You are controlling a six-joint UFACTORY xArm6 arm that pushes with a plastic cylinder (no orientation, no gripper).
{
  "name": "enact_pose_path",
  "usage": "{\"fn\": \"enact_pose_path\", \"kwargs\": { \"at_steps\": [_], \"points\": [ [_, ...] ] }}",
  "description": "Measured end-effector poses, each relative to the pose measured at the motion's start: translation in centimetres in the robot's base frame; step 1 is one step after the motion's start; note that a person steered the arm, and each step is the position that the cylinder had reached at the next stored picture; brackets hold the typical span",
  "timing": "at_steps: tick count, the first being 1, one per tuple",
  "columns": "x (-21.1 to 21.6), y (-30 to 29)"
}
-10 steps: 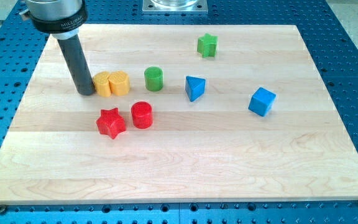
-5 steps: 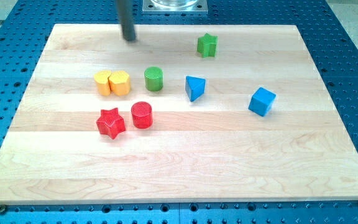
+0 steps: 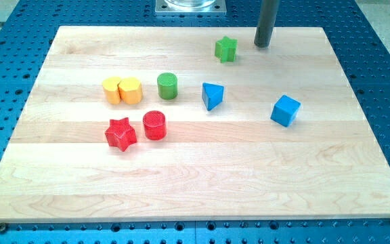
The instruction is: Push the green star into the green circle
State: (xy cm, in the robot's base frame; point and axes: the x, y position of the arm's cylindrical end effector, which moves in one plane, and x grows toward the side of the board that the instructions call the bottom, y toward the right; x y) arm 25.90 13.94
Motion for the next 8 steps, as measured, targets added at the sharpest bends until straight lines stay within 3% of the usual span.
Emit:
{"fn": "enact_pose_path", "kwargs": {
  "at_steps": [3, 4, 5, 7, 8],
  "points": [
    [-0.3, -10.0],
    [-3.8, -10.0],
    [-2.2, -10.8],
    [7.4, -13.3],
    [9.9, -13.3]
  ]
}}
